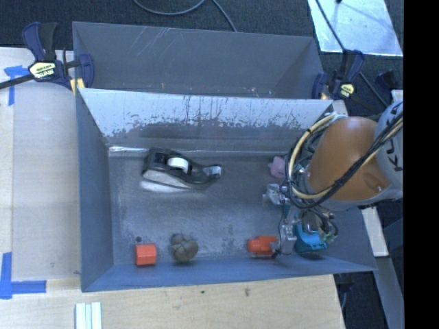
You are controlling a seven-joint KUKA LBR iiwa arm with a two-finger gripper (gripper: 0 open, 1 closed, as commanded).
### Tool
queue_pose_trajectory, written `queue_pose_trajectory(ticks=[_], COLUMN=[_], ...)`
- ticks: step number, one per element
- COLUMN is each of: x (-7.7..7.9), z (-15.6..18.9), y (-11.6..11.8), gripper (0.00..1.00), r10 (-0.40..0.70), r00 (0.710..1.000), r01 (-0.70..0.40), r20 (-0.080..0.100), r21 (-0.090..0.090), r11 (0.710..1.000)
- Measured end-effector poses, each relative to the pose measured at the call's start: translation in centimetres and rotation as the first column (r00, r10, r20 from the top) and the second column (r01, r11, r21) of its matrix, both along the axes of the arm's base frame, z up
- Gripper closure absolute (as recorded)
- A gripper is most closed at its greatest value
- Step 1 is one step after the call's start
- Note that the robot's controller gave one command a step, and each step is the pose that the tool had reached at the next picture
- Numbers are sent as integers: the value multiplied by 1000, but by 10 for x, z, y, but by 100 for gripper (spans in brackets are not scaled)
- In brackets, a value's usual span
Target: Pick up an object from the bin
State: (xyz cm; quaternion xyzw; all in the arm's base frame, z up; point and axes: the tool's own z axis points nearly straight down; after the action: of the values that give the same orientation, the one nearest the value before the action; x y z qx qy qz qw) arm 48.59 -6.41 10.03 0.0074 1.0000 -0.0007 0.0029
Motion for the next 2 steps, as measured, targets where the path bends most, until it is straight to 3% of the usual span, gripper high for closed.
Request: queue_pose_trajectory(ticks=[1,2], x=[1,0], z=[-21,-27], y=[2,9], gripper=[0,100], r10=[77,-28], r00=[997,1000], r01=[-77,28], r20=[-10,7], r21=[1,-1], r11=[997,1000])
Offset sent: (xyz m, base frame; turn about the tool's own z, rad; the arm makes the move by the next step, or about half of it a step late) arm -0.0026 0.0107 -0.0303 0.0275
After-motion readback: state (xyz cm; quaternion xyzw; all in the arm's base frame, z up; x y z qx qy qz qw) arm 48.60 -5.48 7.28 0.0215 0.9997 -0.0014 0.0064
